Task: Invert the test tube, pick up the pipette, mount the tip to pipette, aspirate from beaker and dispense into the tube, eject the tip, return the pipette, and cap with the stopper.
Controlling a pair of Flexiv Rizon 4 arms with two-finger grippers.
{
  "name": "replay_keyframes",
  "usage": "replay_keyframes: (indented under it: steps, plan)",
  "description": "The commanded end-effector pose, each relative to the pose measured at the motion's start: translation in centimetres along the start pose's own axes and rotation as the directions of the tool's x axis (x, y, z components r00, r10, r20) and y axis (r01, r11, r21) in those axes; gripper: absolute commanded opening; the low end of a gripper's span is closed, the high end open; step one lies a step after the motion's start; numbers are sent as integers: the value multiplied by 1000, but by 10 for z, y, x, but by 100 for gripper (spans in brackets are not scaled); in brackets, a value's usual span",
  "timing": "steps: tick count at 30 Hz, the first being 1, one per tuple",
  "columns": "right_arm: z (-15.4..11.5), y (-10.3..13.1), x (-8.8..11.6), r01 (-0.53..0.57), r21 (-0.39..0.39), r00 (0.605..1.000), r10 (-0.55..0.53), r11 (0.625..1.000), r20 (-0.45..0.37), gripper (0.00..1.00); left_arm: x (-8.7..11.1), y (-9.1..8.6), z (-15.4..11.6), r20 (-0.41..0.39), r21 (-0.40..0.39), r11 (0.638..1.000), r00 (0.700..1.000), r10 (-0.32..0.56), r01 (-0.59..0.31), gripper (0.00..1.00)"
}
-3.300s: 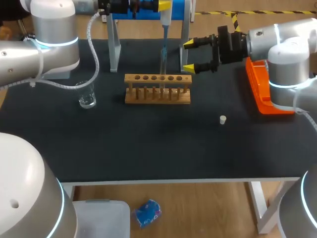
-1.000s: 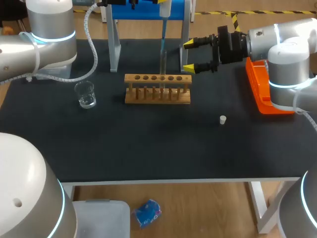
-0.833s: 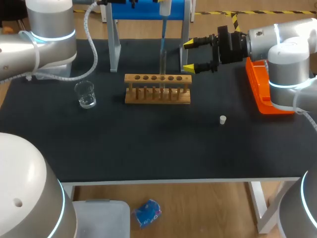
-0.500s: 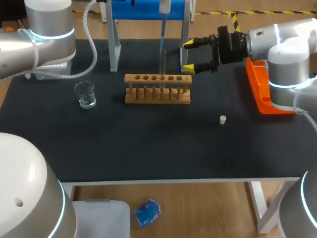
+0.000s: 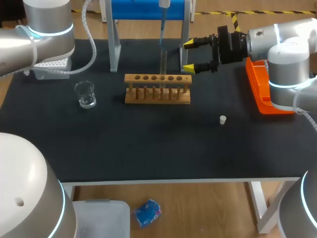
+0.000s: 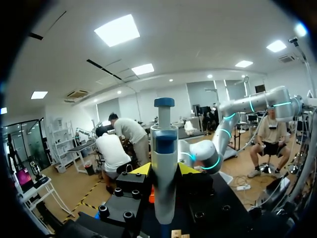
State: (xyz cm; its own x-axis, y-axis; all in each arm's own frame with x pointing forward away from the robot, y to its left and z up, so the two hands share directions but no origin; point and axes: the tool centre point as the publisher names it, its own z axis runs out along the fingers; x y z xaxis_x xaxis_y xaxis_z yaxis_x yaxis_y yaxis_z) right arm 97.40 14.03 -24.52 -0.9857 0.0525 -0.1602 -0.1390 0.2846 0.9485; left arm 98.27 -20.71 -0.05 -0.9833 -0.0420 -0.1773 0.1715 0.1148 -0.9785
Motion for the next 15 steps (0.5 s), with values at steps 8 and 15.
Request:
replay_keyframes:
  steps: [8,15]
  plan:
    - [0,-1,0,1,-1,1000,-1,1000,0,100,23,-3,-46,59,-75,996,998,-37,41,0]
    - [0,-1,0,1,-1,1000,-1,1000,0,100,51,3,-72,77,-78,995,995,-57,63,0]
